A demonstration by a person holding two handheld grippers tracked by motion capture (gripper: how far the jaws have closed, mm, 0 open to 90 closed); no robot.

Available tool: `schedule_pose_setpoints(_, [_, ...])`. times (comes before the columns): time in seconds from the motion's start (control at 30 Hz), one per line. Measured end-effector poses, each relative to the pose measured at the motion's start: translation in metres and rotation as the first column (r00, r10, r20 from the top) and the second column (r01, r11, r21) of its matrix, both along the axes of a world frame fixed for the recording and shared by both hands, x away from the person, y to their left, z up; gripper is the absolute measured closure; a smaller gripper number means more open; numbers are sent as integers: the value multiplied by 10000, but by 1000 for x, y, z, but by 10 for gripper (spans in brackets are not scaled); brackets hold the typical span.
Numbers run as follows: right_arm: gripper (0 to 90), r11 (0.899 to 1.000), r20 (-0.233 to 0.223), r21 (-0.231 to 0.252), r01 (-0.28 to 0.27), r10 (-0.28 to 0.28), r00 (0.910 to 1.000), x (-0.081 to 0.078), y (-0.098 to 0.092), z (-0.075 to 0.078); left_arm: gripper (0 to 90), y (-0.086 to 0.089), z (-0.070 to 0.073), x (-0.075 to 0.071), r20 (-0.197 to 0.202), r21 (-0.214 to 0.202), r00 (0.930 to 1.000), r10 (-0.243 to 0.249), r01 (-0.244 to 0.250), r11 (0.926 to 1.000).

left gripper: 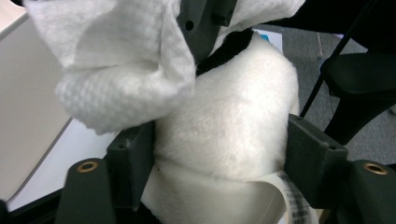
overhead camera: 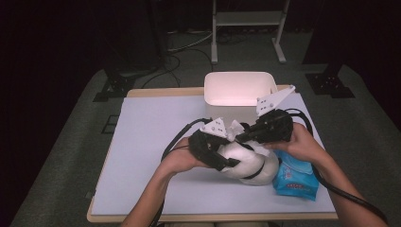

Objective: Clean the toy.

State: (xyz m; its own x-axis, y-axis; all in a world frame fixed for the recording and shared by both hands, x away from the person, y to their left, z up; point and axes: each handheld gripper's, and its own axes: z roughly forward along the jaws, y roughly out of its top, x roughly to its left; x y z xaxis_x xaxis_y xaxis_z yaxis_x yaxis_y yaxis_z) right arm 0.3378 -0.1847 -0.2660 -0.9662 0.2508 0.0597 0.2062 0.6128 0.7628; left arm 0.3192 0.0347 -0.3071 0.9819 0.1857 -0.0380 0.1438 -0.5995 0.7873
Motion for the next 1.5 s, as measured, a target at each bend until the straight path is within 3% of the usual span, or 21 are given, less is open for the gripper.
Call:
schedule_pose_setpoints(0.2, [868, 9999, -97, 126, 85, -84, 9999, 2, -7, -5, 225, 2, -1, 0, -90, -308, 9998, 149, -152, 9994])
schedule_pose_setpoints(0.77, [869, 9987, -264, 366, 357, -347, 9990, 3, -24, -8, 184, 16, -2, 2, -214, -319, 9987, 458, -464, 9984])
schedule_pose_setpoints(1.5, [869, 9981, -241, 336, 508, -500, 9985, 3, -28, -8, 164, 40, -42, 2, -895, -538, 9923, 852, -902, 9945])
